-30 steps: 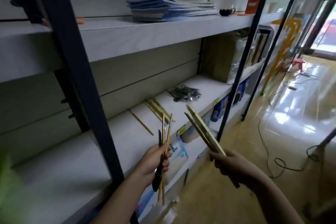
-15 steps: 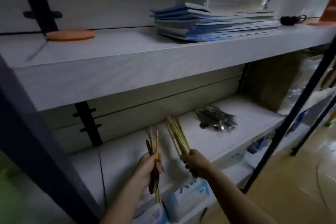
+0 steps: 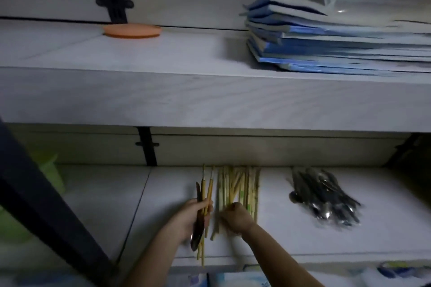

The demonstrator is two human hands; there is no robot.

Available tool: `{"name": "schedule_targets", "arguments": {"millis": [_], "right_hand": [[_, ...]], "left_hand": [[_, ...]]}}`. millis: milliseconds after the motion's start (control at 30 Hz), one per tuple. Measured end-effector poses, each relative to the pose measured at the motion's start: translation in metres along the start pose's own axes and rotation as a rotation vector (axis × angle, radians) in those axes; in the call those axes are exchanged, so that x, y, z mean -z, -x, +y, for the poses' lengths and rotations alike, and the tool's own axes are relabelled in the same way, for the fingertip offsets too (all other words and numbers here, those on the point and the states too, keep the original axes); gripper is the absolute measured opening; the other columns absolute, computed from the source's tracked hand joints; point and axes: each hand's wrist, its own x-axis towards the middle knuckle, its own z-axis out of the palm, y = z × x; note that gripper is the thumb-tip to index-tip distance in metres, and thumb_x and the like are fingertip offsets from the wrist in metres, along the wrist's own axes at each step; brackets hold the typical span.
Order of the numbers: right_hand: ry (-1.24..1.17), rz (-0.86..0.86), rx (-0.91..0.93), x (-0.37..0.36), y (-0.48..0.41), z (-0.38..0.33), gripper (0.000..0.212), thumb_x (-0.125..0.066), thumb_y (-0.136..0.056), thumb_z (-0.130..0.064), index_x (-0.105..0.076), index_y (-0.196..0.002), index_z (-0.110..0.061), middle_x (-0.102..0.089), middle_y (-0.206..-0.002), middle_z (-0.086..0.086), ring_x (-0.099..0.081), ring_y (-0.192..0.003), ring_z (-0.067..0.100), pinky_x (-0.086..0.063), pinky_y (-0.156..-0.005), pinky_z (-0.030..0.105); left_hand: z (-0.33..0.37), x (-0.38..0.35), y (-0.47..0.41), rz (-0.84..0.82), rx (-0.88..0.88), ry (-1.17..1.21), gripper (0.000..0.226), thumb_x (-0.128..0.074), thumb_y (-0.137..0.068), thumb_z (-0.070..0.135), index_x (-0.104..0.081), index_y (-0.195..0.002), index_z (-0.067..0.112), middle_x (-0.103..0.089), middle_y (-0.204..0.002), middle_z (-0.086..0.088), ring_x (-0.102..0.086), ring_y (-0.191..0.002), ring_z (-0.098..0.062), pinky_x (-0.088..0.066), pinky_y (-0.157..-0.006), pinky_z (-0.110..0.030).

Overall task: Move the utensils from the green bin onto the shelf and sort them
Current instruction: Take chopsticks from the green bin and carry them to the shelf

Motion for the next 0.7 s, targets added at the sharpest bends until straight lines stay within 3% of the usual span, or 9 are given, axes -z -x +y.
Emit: {"name": "schedule_targets", "arguments": {"millis": [33, 100, 167, 233, 333, 400, 467, 700], "right_hand": [[0.055, -0.023, 0.03, 0.002, 0.002, -0.002, 0.035, -0.054, -0.091, -0.022, -0.054, -0.117, 0.001, -0.062, -0.092, 0.009, -0.061, -0.076, 0.018, -0.053, -0.064, 0.027], [0.246, 0.036, 0.133, 0.01, 0.009, -0.006, 0.038, -0.044, -0.097, -0.026, -0.049, -0.126, -0.002, -0.054, -0.123, 0.013, -0.056, -0.111, 0.027, -0.045, -0.094, 0.035], [0.297, 0.142, 0.279, 0.019, 0.02, -0.015, 0.042, -0.036, -0.1, -0.033, -0.052, -0.125, -0.003, -0.051, -0.129, 0.015, -0.051, -0.12, 0.03, -0.039, -0.1, 0.033], [0.117, 0.073, 0.333, 0.027, 0.021, -0.027, 0.047, -0.038, -0.098, -0.04, -0.061, -0.112, -0.002, -0.061, -0.115, 0.016, -0.057, -0.11, 0.03, -0.044, -0.096, 0.031], [-0.136, -0.153, 0.235, 0.028, 0.01, -0.042, 0.041, -0.054, -0.088, -0.05, -0.067, -0.094, -0.011, -0.067, -0.091, 0.004, -0.064, -0.088, 0.019, -0.046, -0.089, 0.032], [-0.158, -0.178, 0.246, 0.024, 0.001, -0.041, 0.038, -0.064, -0.083, -0.046, -0.063, -0.069, -0.011, -0.062, -0.057, 0.001, -0.059, -0.052, 0.008, -0.049, -0.066, 0.022], [-0.169, -0.164, 0.251, 0.02, -0.004, -0.036, 0.037, -0.066, -0.084, -0.037, -0.06, -0.061, -0.009, -0.054, -0.042, -0.001, -0.049, -0.037, 0.004, -0.039, -0.046, 0.013], [-0.109, -0.099, 0.23, 0.022, -0.013, -0.039, 0.04, -0.061, -0.089, -0.029, -0.06, -0.051, -0.016, -0.056, -0.047, -0.003, -0.051, -0.044, 0.007, -0.039, -0.053, 0.023]], "left_hand": [[-0.001, -0.002, 0.0, -0.004, -0.001, -0.006, 0.012, -0.05, -0.093, 0.012, -0.058, -0.093, 0.003, -0.055, -0.068, -0.005, -0.048, -0.051, -0.013, -0.043, -0.044, -0.022], [-0.005, -0.006, 0.001, -0.009, -0.019, -0.026, 0.013, -0.051, -0.093, 0.013, -0.059, -0.095, 0.003, -0.055, -0.068, -0.004, -0.049, -0.05, -0.012, -0.043, -0.045, -0.021], [-0.008, -0.011, 0.002, -0.014, -0.058, -0.032, 0.016, -0.051, -0.093, 0.012, -0.058, -0.101, 0.001, -0.055, -0.07, -0.005, -0.05, -0.049, -0.011, -0.043, -0.044, -0.02], [-0.01, -0.018, 0.004, -0.03, -0.09, -0.045, 0.015, -0.049, -0.094, 0.011, -0.057, -0.101, 0.0, -0.056, -0.068, -0.005, -0.049, -0.045, -0.011, -0.042, -0.043, -0.021], [-0.012, -0.026, 0.008, -0.047, -0.108, -0.049, 0.014, -0.046, -0.096, 0.009, -0.056, -0.09, 0.002, -0.057, -0.06, -0.002, -0.047, -0.043, -0.011, -0.041, -0.044, -0.021], [-0.012, -0.028, 0.009, -0.05, -0.115, -0.048, 0.015, -0.045, -0.096, 0.01, -0.056, -0.09, 0.003, -0.056, -0.06, -0.002, -0.048, -0.045, -0.012, -0.041, -0.045, -0.021], [-0.012, -0.028, 0.01, -0.042, -0.118, -0.062, 0.014, -0.045, -0.096, 0.01, -0.056, -0.093, 0.002, -0.057, -0.06, -0.002, -0.05, -0.045, -0.013, -0.043, -0.045, -0.022], [-0.017, -0.024, 0.004, -0.016, -0.114, -0.041, 0.022, -0.044, -0.097, 0.016, -0.059, -0.098, -0.001, -0.06, -0.061, -0.006, -0.055, -0.048, -0.015, -0.046, -0.047, -0.025]]}}
